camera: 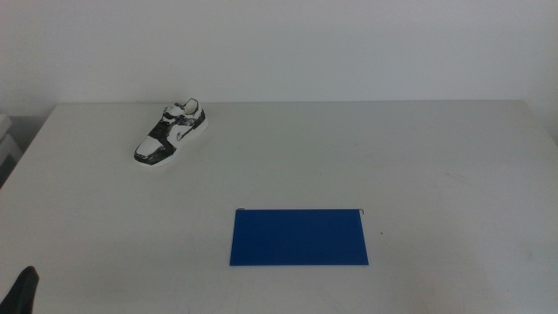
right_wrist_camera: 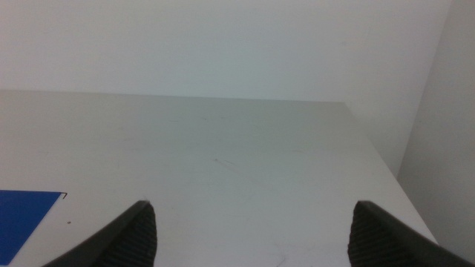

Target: Use one arm to grab the shoe from the table and place it on the mat.

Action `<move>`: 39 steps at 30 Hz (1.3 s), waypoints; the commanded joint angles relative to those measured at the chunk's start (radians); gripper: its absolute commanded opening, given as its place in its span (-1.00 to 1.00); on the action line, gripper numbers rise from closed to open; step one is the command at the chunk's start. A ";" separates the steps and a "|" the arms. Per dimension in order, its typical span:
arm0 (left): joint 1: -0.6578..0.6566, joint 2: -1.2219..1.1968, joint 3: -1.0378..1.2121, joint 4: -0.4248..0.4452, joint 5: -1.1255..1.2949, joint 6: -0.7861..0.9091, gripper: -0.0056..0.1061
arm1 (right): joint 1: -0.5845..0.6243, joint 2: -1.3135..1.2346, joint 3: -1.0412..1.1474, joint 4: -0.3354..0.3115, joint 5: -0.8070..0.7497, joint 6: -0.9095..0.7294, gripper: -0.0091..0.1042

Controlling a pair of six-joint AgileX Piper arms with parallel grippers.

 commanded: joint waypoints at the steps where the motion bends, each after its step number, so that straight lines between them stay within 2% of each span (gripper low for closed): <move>1: -0.001 0.042 -0.048 -0.003 -0.082 -0.012 0.77 | -0.005 -0.020 -0.010 -0.008 -0.079 -0.013 0.33; 8: -0.002 0.229 -0.205 -0.003 -0.081 -0.012 0.77 | -0.005 -0.020 -0.010 -0.008 -0.079 -0.013 0.33; 28: -0.002 0.857 -0.837 -0.002 -0.078 0.015 0.77 | -0.005 -0.020 -0.010 -0.008 -0.079 -0.013 0.33; 39: -0.002 1.034 -0.994 -0.007 -0.083 0.009 0.77 | -0.005 -0.020 -0.010 -0.008 -0.079 -0.013 0.33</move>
